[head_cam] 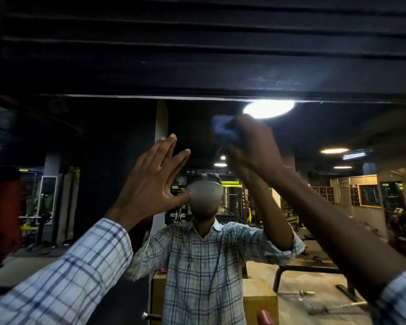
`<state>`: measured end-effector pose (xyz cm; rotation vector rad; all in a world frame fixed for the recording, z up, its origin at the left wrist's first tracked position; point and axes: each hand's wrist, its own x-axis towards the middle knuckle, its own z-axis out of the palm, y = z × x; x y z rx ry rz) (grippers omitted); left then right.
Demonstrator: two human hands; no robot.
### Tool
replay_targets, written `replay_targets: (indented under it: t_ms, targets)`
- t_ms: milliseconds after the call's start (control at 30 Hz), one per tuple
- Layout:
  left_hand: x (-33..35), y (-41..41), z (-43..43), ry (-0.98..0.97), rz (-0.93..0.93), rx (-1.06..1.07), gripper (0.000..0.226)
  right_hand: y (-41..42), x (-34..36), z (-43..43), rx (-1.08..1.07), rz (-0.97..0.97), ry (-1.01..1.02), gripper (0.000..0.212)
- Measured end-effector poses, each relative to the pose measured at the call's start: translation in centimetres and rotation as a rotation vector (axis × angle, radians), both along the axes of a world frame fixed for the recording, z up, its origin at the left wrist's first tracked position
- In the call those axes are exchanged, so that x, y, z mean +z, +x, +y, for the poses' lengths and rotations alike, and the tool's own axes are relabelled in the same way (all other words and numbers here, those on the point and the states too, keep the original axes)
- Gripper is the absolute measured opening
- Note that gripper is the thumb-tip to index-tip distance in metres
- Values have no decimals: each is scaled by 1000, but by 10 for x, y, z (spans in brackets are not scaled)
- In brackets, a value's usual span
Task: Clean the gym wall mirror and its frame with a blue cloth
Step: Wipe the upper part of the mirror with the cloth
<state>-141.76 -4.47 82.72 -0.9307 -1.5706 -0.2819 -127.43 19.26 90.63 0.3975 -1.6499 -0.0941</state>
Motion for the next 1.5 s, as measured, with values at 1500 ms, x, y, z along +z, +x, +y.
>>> replay_targets:
  t_ms: [1500]
  targets:
    - [-14,-80,-154,-9,-44,34,100,-80,-130,-146,-17,-205,-68,35]
